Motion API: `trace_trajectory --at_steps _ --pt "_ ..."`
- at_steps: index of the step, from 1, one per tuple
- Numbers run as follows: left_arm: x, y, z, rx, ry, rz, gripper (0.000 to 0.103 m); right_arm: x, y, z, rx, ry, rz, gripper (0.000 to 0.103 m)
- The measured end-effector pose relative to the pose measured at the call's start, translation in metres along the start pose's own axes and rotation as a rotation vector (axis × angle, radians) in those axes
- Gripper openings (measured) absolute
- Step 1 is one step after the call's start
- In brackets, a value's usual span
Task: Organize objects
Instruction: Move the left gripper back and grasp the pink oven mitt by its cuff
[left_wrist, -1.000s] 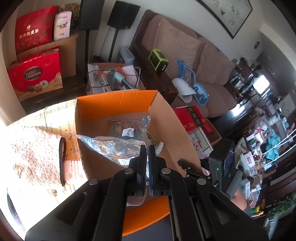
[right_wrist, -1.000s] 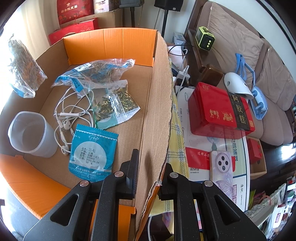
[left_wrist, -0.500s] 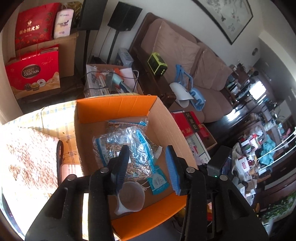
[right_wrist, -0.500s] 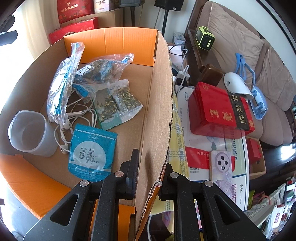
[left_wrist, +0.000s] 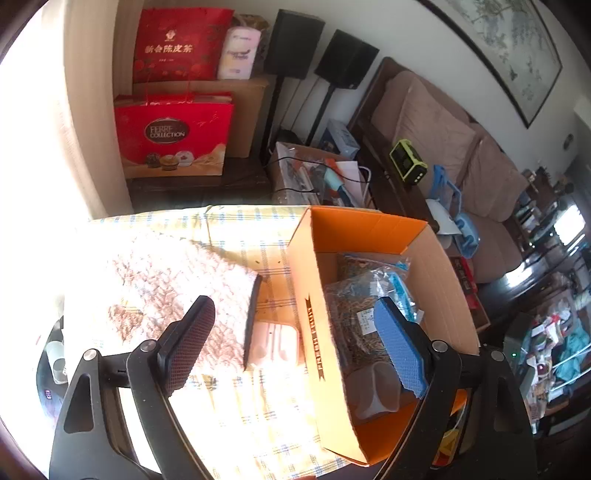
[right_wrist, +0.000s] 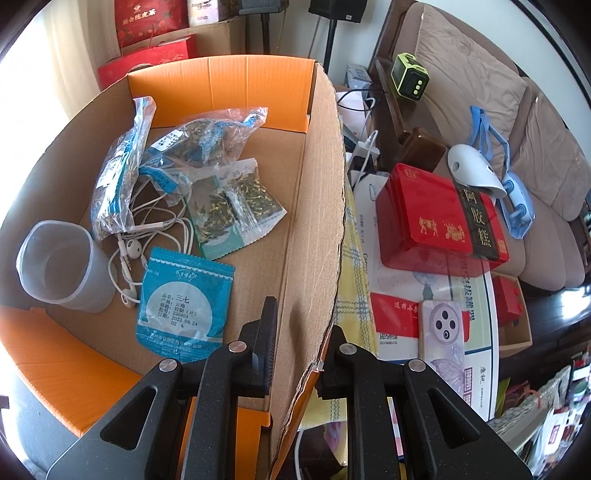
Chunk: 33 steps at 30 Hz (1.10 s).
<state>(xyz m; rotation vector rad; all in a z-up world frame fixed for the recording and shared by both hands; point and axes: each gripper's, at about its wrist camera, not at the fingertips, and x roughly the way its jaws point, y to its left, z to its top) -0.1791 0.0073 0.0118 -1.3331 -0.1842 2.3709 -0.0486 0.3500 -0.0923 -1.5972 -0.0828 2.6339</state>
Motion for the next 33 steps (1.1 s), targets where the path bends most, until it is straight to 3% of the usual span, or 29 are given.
trace_trajectory --at_steps 15,23,33 --pt "0.043 0.138 -0.048 -0.271 0.105 0.132 0.088 0.0 0.001 0.0 -0.001 0.001 -0.001 0.017" --pt "0.057 0.171 -0.069 -0.408 0.128 0.048 0.083 0.0 0.001 0.0 0.0 0.002 -0.001 0.017" --pt "0.07 0.173 -0.071 -0.454 0.138 0.015 0.078 0.0 0.001 0.001 -0.003 0.005 -0.005 0.017"
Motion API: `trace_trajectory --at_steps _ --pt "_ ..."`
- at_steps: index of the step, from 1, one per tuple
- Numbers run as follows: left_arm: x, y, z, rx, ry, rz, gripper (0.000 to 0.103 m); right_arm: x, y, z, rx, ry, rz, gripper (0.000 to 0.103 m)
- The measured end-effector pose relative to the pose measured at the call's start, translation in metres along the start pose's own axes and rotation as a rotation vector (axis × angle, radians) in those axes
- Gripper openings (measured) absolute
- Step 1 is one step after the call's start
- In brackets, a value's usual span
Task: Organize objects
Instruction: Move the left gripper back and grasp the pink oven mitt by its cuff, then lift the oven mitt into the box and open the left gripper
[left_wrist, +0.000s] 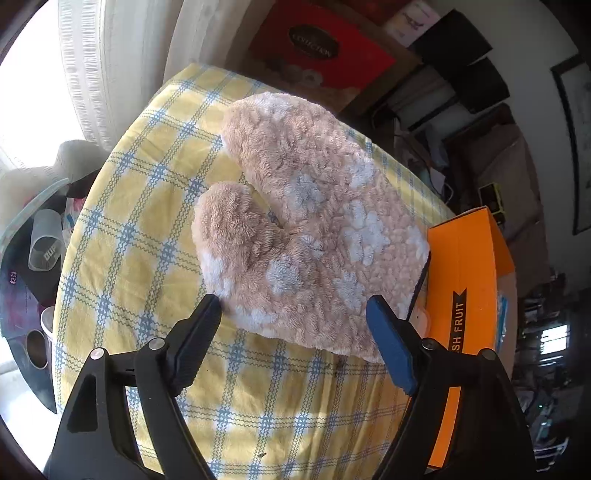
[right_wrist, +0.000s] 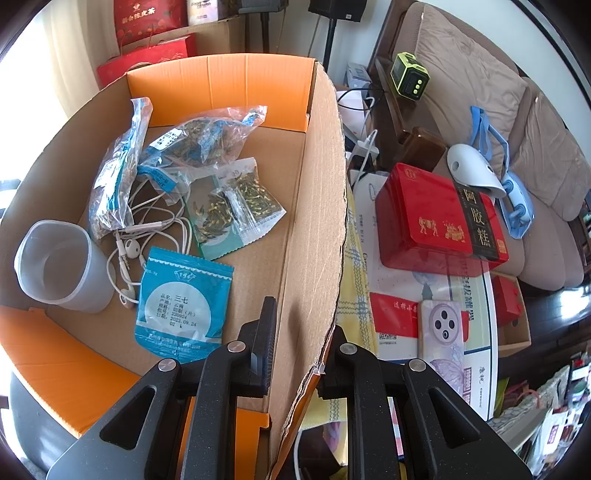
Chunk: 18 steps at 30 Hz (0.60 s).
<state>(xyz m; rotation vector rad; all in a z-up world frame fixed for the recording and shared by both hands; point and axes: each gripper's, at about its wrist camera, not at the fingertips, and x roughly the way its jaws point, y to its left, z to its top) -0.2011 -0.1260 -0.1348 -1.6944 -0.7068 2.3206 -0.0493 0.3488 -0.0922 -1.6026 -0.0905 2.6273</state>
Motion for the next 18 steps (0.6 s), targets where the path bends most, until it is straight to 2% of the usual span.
trace_trajectory --at_steps 4,7,9,10,11,14,18 --pt "0.005 0.001 -0.002 0.001 0.002 0.023 0.067 0.0 0.0 0.0 0.0 0.0 0.001 0.017" --pt "0.008 0.004 -0.003 -0.008 -0.011 0.052 0.045 0.0 0.0 0.0 0.0 0.0 0.0 0.017" --pt "0.006 0.009 -0.001 -0.03 -0.023 0.038 0.032 0.0 0.0 0.0 0.0 0.0 0.001 0.017" --pt "0.005 0.011 0.0 -0.04 -0.028 0.029 0.02 0.0 0.0 -0.001 0.001 0.0 0.001 0.017" --pt "0.004 0.012 0.001 -0.048 -0.03 0.013 0.013 0.0 0.0 0.0 0.0 0.0 0.0 0.017" --pt "-0.006 0.01 0.002 -0.052 -0.063 -0.017 0.008 0.0 0.0 0.0 -0.001 0.001 0.0 0.017" --pt "-0.028 -0.001 0.006 -0.037 -0.113 -0.064 0.007 0.0 0.0 0.0 0.0 0.0 0.001 0.017"
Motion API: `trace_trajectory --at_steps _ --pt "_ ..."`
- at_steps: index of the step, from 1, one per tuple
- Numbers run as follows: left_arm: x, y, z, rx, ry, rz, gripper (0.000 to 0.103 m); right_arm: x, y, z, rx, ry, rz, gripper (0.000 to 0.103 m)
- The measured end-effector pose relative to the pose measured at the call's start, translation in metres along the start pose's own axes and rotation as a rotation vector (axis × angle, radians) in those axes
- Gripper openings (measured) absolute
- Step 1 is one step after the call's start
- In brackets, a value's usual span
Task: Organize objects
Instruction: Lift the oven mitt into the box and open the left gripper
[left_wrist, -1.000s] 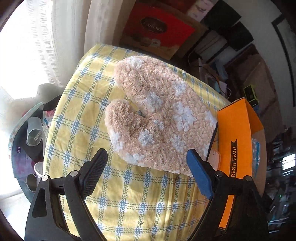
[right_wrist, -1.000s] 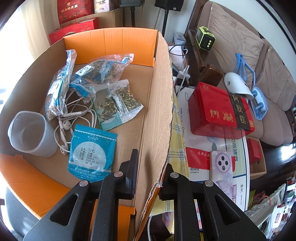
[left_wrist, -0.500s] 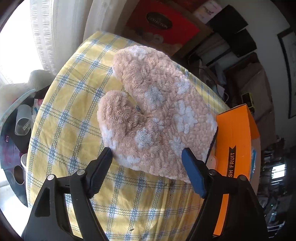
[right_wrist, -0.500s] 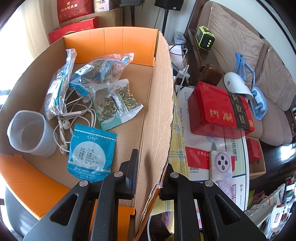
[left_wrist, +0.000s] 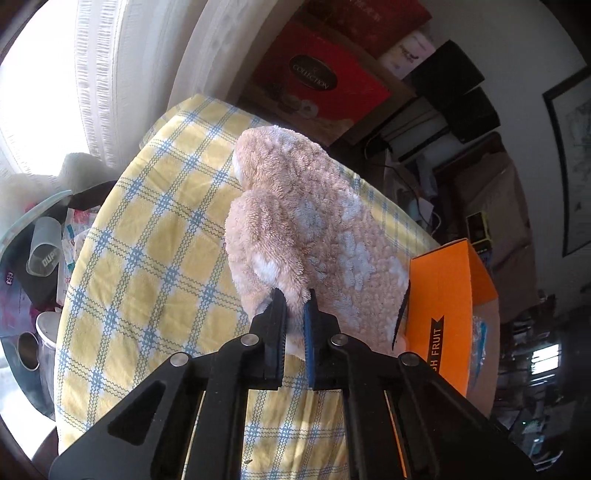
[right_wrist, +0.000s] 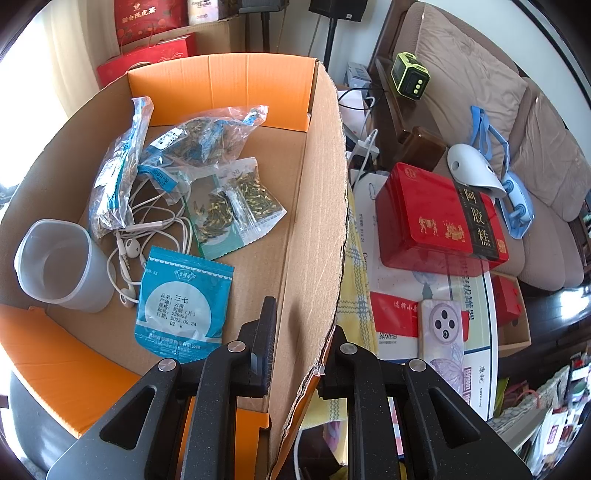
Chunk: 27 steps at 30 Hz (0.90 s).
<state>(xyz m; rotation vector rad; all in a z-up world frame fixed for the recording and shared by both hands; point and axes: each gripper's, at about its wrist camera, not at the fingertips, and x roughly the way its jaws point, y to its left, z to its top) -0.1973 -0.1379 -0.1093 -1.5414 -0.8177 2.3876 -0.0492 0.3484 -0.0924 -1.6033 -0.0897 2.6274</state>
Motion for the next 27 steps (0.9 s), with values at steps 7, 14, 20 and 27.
trace_trajectory --at_steps 7,14,20,27 --pt "-0.047 -0.05 0.021 0.073 -0.093 -0.111 0.007 0.0 0.0 0.0 0.0 0.001 -0.001 0.017" --pt "-0.094 -0.11 0.031 0.182 -0.171 -0.181 0.006 0.0 0.0 0.0 0.0 0.0 0.0 0.017" --pt "-0.132 -0.161 0.017 0.291 -0.211 -0.268 0.006 0.001 0.0 0.0 0.001 0.0 0.001 0.017" --pt "-0.143 -0.224 -0.008 0.42 -0.186 -0.346 0.006 0.001 0.001 0.001 -0.001 0.002 0.001 0.017"
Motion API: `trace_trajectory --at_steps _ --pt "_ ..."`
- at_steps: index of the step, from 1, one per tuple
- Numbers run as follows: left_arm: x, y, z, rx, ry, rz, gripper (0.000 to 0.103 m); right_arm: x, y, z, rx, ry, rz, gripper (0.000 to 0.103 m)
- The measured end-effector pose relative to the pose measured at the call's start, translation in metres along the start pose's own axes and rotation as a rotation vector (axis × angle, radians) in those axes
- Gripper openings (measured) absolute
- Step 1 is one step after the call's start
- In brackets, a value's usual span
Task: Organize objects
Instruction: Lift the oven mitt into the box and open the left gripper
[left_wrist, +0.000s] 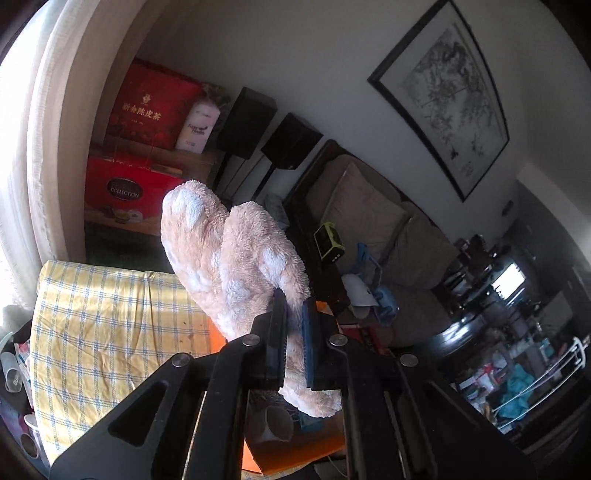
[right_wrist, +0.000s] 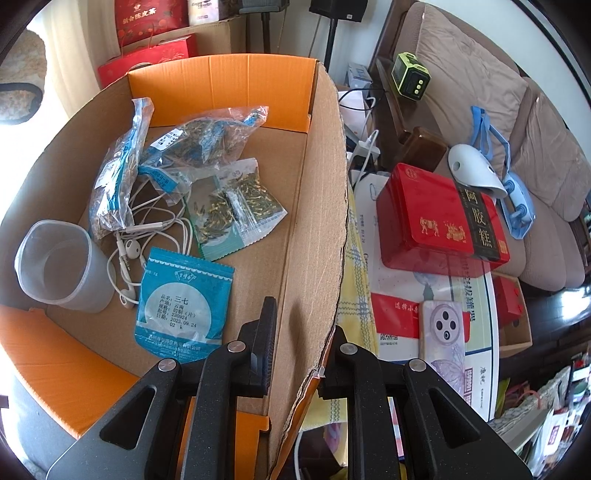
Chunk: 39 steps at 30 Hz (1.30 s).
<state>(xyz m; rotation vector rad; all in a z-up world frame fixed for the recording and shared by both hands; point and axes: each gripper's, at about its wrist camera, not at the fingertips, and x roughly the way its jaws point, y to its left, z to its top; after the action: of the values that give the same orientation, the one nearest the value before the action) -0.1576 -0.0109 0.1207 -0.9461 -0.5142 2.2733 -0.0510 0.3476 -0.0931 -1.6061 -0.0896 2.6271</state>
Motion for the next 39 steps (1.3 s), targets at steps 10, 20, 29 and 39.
trace_trajectory --at_steps 10,20,29,39 --pt "0.054 -0.056 -0.02 0.037 0.099 -0.099 0.007 0.0 0.0 0.0 0.0 0.0 0.0 0.017" --pt "0.132 -0.038 -0.09 -0.01 0.319 -0.118 0.007 0.0 0.0 0.0 0.0 0.0 0.0 0.017" --pt "0.167 -0.002 -0.133 0.047 0.454 0.112 0.008 0.0 0.0 0.0 -0.001 0.0 0.0 0.017" --pt "0.144 -0.019 -0.127 0.145 0.385 0.166 0.062 0.0 0.0 0.0 0.0 0.0 0.0 0.017"
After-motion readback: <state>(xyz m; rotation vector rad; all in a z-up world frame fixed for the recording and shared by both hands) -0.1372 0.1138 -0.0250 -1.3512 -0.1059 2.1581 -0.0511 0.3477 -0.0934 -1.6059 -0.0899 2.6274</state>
